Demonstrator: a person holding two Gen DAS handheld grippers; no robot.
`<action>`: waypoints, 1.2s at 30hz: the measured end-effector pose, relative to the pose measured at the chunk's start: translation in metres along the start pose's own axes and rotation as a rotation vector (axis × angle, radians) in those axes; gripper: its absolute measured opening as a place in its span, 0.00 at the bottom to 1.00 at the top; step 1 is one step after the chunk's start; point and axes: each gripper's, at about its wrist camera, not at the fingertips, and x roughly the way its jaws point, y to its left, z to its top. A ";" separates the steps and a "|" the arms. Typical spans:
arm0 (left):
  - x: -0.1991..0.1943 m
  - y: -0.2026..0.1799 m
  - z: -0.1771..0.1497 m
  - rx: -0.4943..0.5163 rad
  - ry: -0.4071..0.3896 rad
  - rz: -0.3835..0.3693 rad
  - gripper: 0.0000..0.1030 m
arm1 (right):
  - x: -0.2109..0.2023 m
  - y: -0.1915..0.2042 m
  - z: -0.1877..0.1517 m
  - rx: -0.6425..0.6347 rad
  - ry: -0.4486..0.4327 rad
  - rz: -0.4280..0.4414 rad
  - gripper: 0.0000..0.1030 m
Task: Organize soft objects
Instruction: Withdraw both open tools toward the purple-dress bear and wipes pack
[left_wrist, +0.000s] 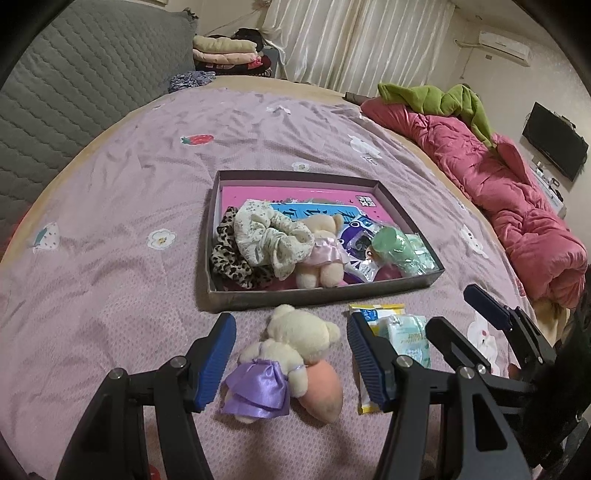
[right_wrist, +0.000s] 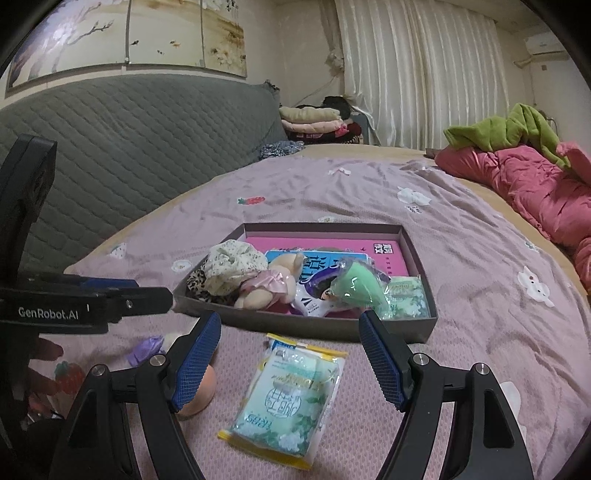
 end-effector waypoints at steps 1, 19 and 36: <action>0.000 0.001 -0.001 0.001 0.002 0.003 0.60 | -0.001 0.000 -0.001 0.001 0.004 0.002 0.76; 0.000 0.006 -0.037 0.048 0.096 0.028 0.60 | -0.012 0.004 -0.015 0.011 0.072 0.014 0.76; 0.018 0.017 -0.054 0.072 0.174 0.065 0.60 | 0.004 0.003 -0.027 0.017 0.154 0.013 0.76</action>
